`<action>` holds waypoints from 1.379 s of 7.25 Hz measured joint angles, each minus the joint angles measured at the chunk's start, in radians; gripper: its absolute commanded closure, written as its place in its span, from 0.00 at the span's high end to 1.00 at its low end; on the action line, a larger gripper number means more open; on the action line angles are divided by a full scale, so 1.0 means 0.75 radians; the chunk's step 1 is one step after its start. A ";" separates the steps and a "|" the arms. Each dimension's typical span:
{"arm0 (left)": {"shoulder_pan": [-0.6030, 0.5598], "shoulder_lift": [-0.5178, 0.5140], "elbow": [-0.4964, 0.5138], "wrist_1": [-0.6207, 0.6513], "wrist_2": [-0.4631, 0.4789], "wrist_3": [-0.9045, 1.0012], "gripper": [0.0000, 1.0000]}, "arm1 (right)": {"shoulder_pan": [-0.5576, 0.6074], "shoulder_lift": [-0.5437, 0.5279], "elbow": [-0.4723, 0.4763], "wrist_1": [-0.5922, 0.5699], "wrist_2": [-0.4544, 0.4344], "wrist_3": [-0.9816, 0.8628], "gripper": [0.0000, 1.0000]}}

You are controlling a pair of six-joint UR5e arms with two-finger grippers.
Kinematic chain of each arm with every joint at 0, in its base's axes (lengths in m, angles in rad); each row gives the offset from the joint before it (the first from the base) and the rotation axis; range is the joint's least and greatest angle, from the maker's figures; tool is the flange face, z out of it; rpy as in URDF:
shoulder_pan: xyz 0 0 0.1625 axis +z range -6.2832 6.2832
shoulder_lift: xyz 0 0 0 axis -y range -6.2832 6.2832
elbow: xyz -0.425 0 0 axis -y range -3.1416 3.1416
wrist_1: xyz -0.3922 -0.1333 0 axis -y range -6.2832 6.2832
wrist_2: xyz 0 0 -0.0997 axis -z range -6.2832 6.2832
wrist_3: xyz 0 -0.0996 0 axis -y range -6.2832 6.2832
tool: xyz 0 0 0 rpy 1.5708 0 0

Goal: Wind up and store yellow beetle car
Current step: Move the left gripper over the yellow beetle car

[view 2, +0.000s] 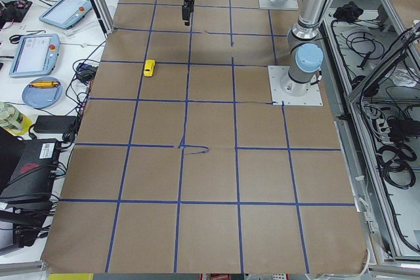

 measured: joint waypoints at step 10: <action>0.037 -0.764 0.516 0.138 -0.003 1.787 1.00 | 0.000 0.002 0.005 -0.019 0.000 -0.008 1.00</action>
